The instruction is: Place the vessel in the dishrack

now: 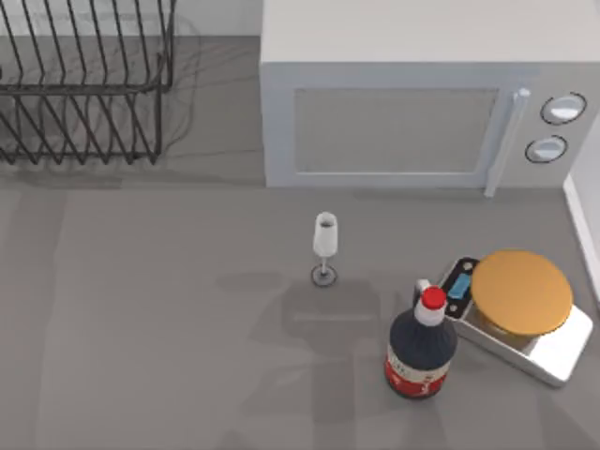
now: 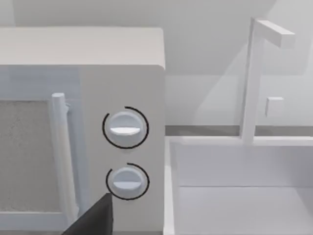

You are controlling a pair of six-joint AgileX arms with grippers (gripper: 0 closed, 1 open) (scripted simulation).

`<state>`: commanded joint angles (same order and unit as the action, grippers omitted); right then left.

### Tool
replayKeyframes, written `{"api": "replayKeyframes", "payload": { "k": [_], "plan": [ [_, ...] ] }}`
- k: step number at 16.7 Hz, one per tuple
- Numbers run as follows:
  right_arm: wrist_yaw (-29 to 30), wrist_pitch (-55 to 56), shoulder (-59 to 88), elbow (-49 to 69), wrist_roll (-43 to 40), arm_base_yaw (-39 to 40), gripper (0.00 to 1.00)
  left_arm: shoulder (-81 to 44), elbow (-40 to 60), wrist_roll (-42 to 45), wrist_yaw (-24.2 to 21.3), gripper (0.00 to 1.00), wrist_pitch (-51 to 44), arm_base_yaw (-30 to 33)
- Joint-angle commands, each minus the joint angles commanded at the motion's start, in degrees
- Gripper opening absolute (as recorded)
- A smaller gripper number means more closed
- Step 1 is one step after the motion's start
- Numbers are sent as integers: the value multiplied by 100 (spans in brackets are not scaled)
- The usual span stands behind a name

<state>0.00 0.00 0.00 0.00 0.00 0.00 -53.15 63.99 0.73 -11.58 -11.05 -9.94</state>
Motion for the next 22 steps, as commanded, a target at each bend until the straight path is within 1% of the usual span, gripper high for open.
{"api": "replayKeyframes", "payload": {
  "k": [2, 4, 11, 14, 17, 22],
  "plan": [
    [0, 0, 0, 0, 0, 0, 100, -422, -22, -1, 34, 0, 431, 41],
    [0, 0, 0, 0, 0, 0, 100, -1037, -84, 2, 91, 0, 1087, 97],
    [0, 0, 0, 0, 0, 0, 100, -3523, -638, 36, 368, 0, 4256, 398],
    [0, 0, 0, 0, 0, 0, 100, -4302, -913, 31, 478, 0, 5305, 527],
    [0, 0, 0, 0, 0, 0, 100, -4707, -1087, 19, 546, 0, 5814, 603],
    [0, 0, 0, 0, 0, 0, 100, -4743, -1107, 17, 553, 0, 5863, 611]
  ]
}}
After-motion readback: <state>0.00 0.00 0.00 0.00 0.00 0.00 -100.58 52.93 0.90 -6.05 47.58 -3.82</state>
